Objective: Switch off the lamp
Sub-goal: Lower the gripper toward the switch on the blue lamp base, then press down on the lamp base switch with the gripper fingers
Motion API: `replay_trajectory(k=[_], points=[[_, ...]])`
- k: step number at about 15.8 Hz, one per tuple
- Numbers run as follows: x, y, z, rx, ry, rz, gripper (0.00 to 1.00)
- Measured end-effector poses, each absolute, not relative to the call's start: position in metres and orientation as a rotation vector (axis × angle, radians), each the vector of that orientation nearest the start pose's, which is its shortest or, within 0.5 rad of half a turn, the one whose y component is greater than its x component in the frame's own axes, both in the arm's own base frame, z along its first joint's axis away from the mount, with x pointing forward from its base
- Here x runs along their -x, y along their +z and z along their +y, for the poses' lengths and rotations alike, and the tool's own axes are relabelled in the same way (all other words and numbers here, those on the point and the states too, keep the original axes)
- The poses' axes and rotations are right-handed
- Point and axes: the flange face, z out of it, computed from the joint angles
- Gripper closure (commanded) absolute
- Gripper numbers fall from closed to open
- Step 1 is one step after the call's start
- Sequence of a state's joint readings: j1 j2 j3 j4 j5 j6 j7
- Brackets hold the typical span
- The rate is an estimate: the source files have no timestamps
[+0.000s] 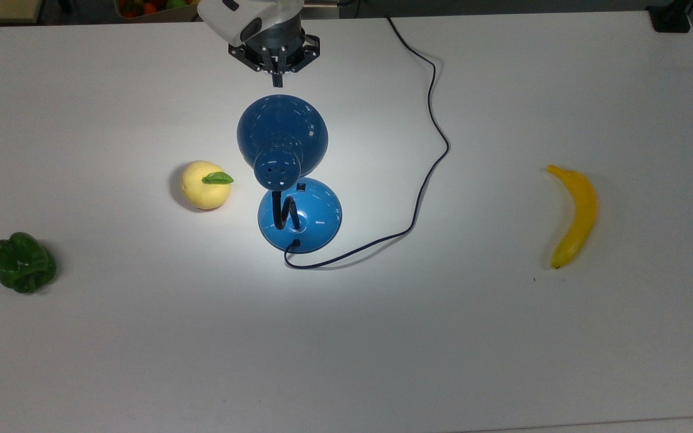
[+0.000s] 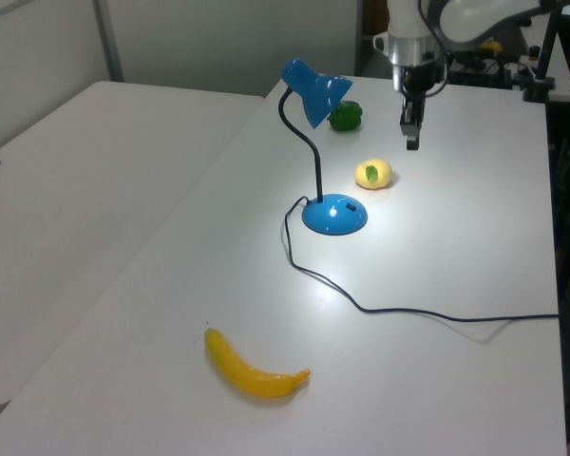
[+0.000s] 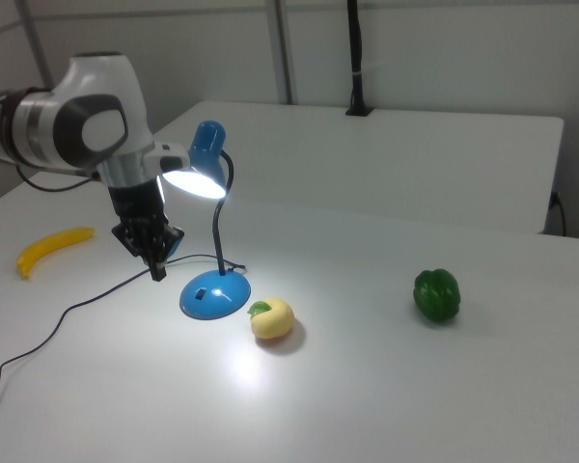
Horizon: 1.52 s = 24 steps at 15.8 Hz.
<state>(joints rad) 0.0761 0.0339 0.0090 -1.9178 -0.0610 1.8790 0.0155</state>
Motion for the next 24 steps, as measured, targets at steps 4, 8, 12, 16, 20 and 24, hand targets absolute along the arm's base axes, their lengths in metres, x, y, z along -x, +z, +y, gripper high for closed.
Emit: replay_trajectory(k=[4,8,12,16,20,24], points=[[-0.554,0.423,0.048,3.194,0.081,-0.150,1.00],[-0.550,0.373,0.058,3.187,-0.011,-0.118,1.00],[-0.562,0.339,0.074,3.170,-0.128,-0.039,1.00],[-0.574,0.332,0.077,3.149,-0.237,-0.005,1.00],[-0.583,0.342,0.078,3.136,-0.304,0.016,1.00],[-0.596,0.349,0.080,3.128,-0.341,0.024,1.00]])
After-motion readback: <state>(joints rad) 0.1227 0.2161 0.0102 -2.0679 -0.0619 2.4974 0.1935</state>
